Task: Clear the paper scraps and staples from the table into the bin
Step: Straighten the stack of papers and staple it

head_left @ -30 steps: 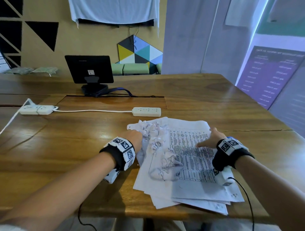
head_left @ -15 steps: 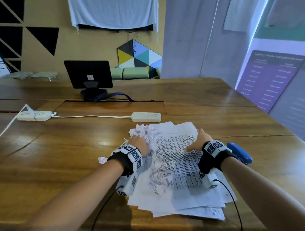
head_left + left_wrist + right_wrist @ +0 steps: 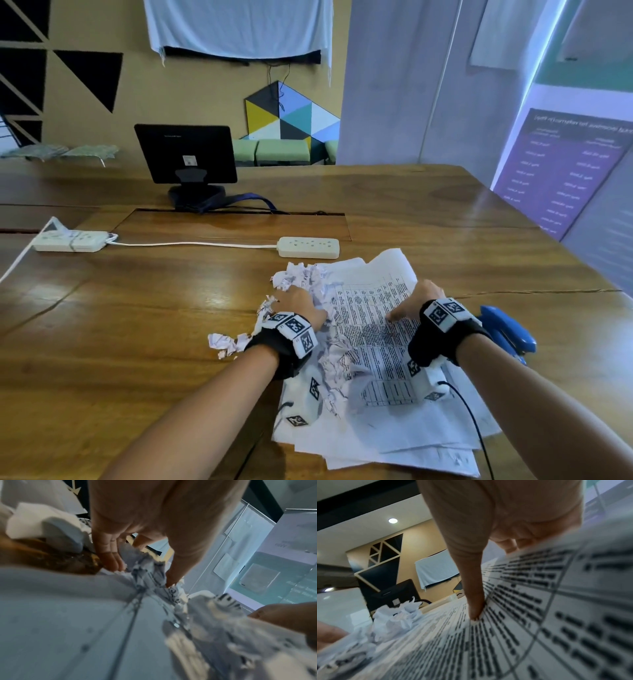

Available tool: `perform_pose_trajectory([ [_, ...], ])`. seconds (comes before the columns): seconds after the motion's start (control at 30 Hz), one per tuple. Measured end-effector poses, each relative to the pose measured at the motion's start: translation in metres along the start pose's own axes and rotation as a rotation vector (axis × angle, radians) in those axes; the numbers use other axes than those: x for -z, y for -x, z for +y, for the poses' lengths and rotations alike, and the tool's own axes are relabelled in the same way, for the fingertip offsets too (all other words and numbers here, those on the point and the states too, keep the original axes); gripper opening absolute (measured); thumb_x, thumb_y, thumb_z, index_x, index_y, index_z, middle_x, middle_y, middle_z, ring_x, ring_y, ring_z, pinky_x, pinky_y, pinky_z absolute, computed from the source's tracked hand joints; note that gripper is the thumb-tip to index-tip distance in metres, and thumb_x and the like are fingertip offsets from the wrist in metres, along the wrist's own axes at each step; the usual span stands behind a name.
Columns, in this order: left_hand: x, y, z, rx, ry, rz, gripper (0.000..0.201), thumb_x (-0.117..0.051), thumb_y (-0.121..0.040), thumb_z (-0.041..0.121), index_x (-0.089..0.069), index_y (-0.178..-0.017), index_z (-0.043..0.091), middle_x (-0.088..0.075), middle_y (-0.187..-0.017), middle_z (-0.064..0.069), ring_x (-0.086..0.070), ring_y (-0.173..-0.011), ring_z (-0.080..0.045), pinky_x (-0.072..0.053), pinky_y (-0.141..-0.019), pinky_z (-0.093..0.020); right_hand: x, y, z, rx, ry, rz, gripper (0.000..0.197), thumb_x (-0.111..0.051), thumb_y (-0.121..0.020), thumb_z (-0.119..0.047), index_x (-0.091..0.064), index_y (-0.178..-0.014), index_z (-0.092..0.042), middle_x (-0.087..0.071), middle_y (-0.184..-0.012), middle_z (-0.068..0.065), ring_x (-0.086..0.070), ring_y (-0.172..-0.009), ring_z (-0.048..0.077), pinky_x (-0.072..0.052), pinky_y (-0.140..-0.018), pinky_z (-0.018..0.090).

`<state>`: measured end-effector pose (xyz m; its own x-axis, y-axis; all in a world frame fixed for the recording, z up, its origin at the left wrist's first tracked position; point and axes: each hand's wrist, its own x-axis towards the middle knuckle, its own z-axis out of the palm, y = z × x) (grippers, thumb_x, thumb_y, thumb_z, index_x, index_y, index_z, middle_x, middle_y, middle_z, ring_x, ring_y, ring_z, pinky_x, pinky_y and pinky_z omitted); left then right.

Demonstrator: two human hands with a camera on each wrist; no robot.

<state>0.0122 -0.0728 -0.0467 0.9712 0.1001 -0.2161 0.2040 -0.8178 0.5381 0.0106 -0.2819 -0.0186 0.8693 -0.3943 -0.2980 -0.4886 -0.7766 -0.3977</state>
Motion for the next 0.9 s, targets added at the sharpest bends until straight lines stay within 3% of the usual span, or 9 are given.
perform_pose_trajectory([
  [0.07,0.000,-0.002,-0.003,-0.011,-0.056,0.014,0.026,-0.059,-0.073,0.027,-0.070,-0.089,0.009,-0.067,-0.103,-0.019,-0.061,-0.097,-0.038,-0.044,-0.077,-0.033,0.000,0.001,-0.002,0.004,-0.001,-0.026,0.067,-0.090,-0.052,-0.036,-0.061,-0.100,0.000,-0.060,-0.087,0.006,-0.056,-0.081,0.021,-0.042,-0.055,0.024],
  [0.17,-0.001,-0.005,-0.006,0.075,-0.060,-0.009,0.027,-0.058,-0.073,0.029,-0.067,-0.085,0.007,-0.062,-0.114,-0.024,-0.052,-0.107,-0.042,-0.036,-0.089,-0.037,-0.002,0.000,-0.007,0.012,-0.004,-0.049,0.060,-0.090,-0.053,-0.033,-0.061,-0.097,-0.002,-0.060,-0.087,0.006,-0.056,-0.081,0.021,-0.042,-0.059,0.024],
  [0.27,0.001,-0.005,-0.005,0.069,-0.038,0.000,0.031,-0.057,-0.077,0.029,-0.042,-0.052,0.017,-0.064,-0.111,-0.021,-0.052,-0.108,-0.040,-0.033,-0.095,-0.040,-0.004,-0.004,-0.011,0.028,0.001,-0.073,0.051,-0.089,-0.055,-0.025,-0.063,-0.094,-0.003,-0.063,-0.086,0.006,-0.058,-0.078,0.020,-0.045,-0.059,0.024],
  [0.4,0.004,0.003,0.001,0.034,-0.010,0.003,0.040,-0.056,-0.079,0.029,-0.033,-0.048,0.018,-0.069,-0.104,-0.016,-0.054,-0.108,-0.037,-0.032,-0.101,-0.042,-0.009,-0.004,-0.017,0.046,-0.042,-0.088,0.034,-0.081,-0.060,-0.013,-0.058,-0.084,-0.005,-0.056,-0.073,0.002,-0.051,-0.061,0.012,-0.042,-0.047,0.021],
  [0.5,0.004,0.004,0.000,0.035,0.015,0.009,0.040,-0.057,-0.076,0.031,-0.032,-0.048,0.018,-0.068,-0.106,-0.019,-0.055,-0.108,-0.038,-0.035,-0.100,-0.042,-0.013,-0.004,-0.018,0.077,-0.101,-0.113,0.033,-0.077,-0.060,-0.010,-0.062,-0.088,-0.003,-0.062,-0.079,0.005,-0.057,-0.067,0.015,-0.048,-0.054,0.022],
  [0.6,0.006,0.005,-0.001,0.080,0.062,0.004,0.039,-0.058,-0.071,0.040,-0.035,-0.048,0.019,-0.057,-0.123,-0.024,-0.047,-0.116,-0.040,-0.035,-0.100,-0.041,-0.012,-0.006,-0.017,0.127,-0.182,-0.179,0.035,-0.078,-0.058,-0.006,-0.069,-0.092,-0.001,-0.071,-0.093,0.010,-0.066,-0.084,0.024,-0.055,-0.073,0.031],
  [0.77,0.007,-0.010,-0.014,0.096,0.190,0.030,0.035,-0.052,-0.070,0.055,-0.054,-0.061,0.021,-0.059,-0.120,-0.027,-0.055,-0.109,-0.043,-0.044,-0.095,-0.044,-0.004,-0.006,-0.009,0.182,-0.355,-0.208,0.032,-0.078,-0.064,0.006,-0.069,-0.094,0.001,-0.071,-0.100,0.012,-0.066,-0.096,0.027,-0.051,-0.087,0.035],
  [0.83,0.017,-0.006,-0.014,0.075,0.246,0.051,0.038,-0.055,-0.074,0.051,-0.058,-0.078,0.014,-0.064,-0.096,-0.020,-0.061,-0.089,-0.036,-0.050,-0.086,-0.044,-0.003,-0.006,-0.006,0.197,-0.386,-0.205,0.029,-0.078,-0.064,0.007,-0.069,-0.091,0.000,-0.071,-0.101,0.014,-0.066,-0.097,0.028,-0.051,-0.089,0.036],
  [0.9,0.024,-0.005,-0.013,0.070,0.383,0.074,0.042,-0.061,-0.082,0.035,-0.051,-0.110,0.005,-0.054,-0.077,-0.006,-0.053,-0.069,-0.022,-0.051,-0.070,-0.039,0.000,-0.005,-0.003,0.212,-0.421,-0.187,0.025,-0.078,-0.064,0.007,-0.067,-0.082,-0.007,-0.071,-0.096,0.012,-0.066,-0.093,0.027,-0.051,-0.089,0.037],
])
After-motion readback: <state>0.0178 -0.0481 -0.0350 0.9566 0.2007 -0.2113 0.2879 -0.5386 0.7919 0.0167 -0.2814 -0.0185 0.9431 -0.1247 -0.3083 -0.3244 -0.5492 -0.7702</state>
